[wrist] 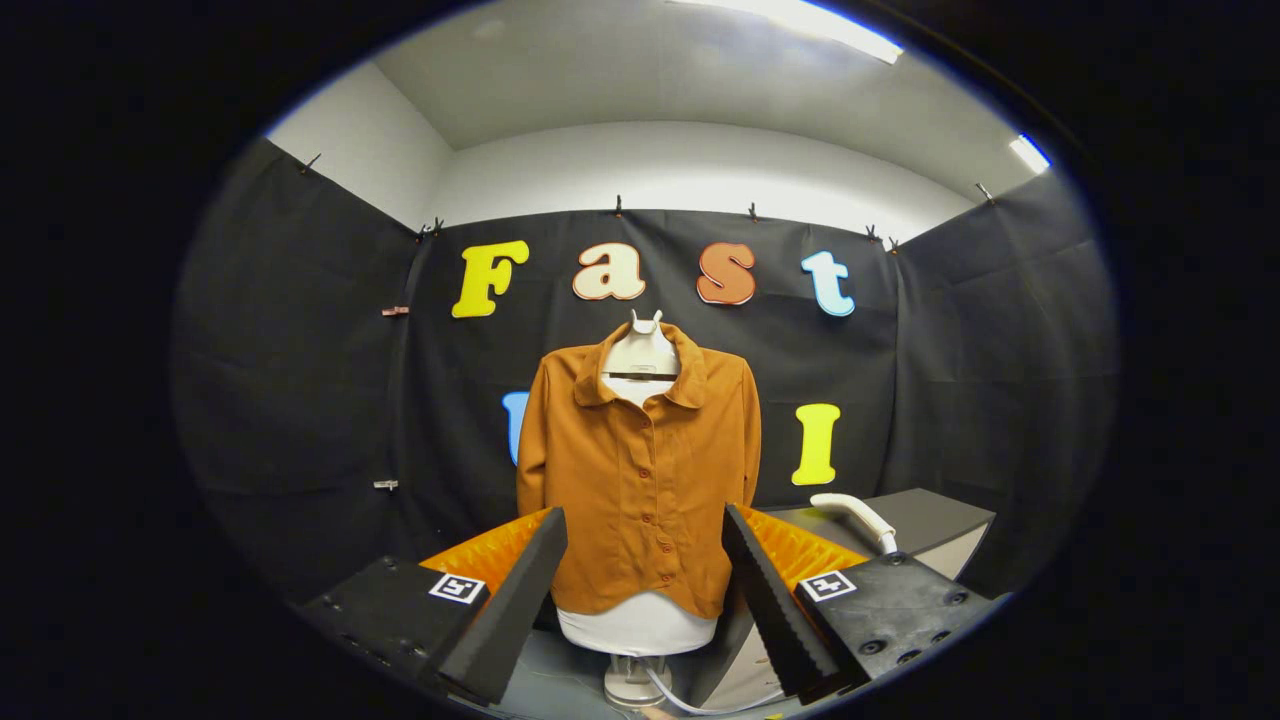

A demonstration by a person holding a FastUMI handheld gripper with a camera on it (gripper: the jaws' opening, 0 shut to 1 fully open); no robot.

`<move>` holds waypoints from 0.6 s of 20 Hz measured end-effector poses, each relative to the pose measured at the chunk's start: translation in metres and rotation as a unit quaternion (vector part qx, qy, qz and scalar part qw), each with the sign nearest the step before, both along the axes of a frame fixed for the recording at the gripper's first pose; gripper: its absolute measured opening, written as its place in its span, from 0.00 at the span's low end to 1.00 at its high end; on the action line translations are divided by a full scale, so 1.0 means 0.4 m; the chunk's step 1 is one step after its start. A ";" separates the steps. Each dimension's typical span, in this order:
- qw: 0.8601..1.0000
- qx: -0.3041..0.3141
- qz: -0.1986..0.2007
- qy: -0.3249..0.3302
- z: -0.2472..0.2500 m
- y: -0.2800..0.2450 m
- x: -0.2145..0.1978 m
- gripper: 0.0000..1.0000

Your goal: Iron the clothes twice with a garment steamer, once on the left side and once on the right side.

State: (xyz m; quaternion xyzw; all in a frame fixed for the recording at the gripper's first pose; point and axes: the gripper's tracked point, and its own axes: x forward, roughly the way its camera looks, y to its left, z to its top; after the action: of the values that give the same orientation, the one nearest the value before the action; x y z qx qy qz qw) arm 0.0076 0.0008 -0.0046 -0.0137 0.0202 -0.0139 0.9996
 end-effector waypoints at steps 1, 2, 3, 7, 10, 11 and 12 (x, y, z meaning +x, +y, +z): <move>1.000 0.000 0.001 -0.004 0.006 0.004 0.000 0.98; 1.000 -0.001 0.001 -0.006 0.004 0.006 0.002 0.98; 1.000 -0.004 -0.001 -0.006 0.004 0.005 0.004 0.98; 1.000 -0.005 -0.013 -0.002 -0.002 0.013 0.010 0.98; 1.000 -0.002 -0.029 0.001 -0.007 0.016 0.016 0.98; 0.999 -0.002 -0.035 0.001 -0.009 0.020 0.019 0.98; 0.999 -0.003 -0.042 0.001 -0.010 0.023 0.021 0.98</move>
State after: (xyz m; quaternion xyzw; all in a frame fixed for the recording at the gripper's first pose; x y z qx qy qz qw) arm 0.0158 0.0100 -0.0086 -0.0162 0.0219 -0.0556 0.9981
